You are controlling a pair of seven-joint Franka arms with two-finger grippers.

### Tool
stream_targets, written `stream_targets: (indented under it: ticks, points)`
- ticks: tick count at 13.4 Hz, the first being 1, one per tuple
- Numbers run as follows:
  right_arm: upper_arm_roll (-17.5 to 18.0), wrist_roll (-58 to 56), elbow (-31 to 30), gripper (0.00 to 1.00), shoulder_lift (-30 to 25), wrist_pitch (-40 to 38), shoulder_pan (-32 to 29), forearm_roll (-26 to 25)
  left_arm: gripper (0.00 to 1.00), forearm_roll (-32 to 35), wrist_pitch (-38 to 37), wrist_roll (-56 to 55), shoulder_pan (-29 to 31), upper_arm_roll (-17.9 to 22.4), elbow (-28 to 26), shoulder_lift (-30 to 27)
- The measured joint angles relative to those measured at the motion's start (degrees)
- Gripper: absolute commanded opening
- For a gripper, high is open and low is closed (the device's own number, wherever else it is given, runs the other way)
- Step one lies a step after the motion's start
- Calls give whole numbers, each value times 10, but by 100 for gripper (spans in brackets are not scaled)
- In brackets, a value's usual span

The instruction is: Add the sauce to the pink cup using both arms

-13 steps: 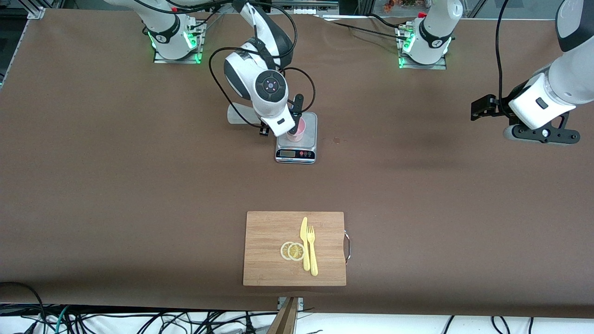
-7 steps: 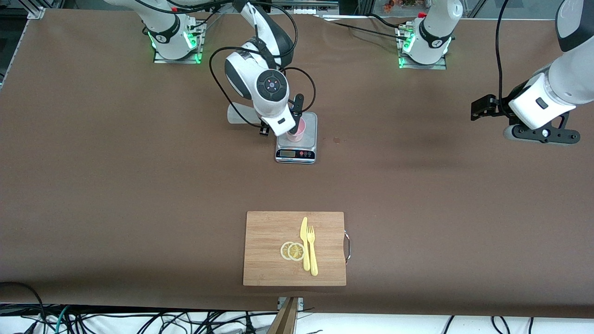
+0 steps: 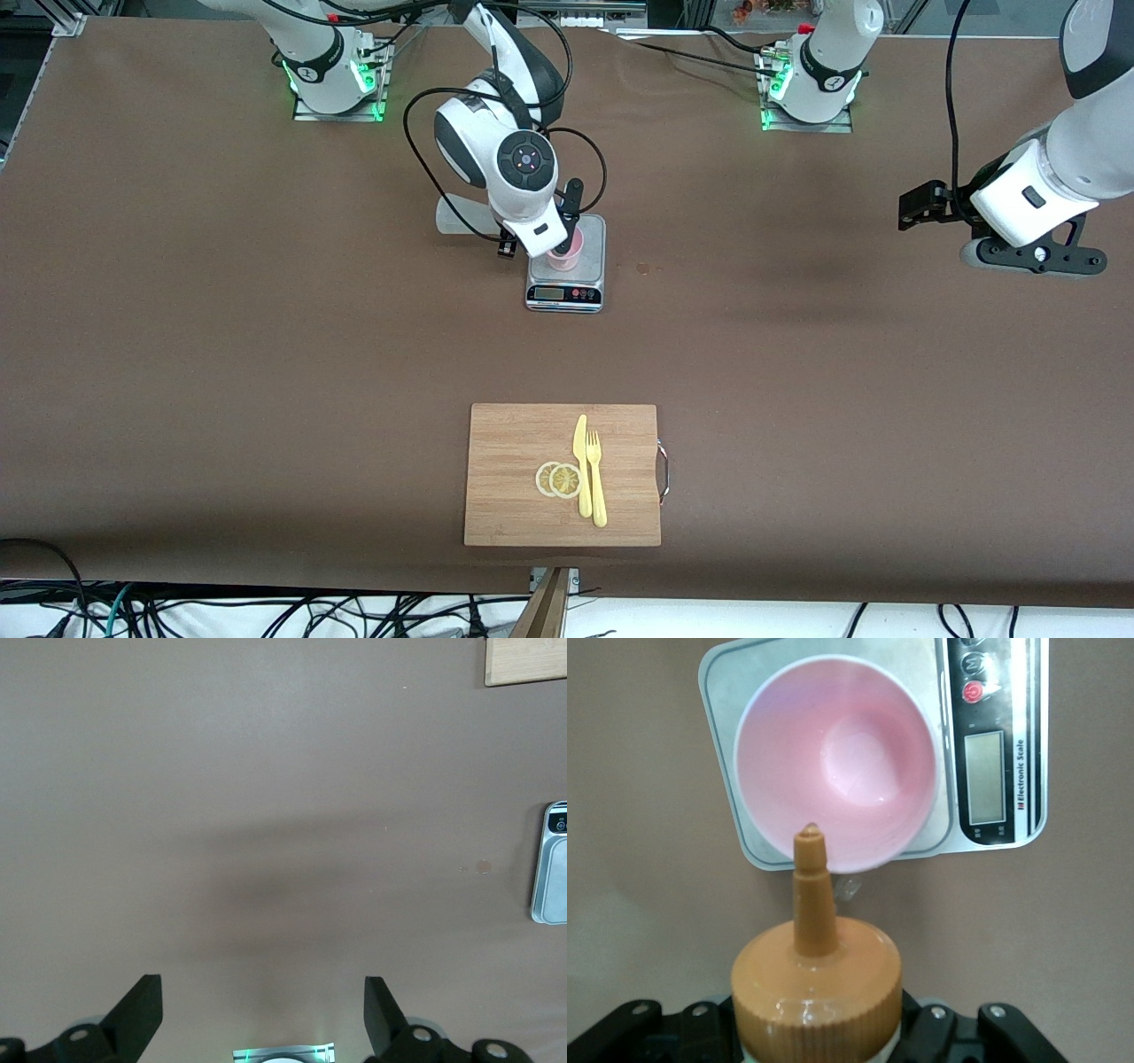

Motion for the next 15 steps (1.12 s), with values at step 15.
stream_targets:
  ticks: [15]
  points:
    - [21,-219,23,31,-113,-79,-200,161,100,0,0,0,0,-1,1,0]
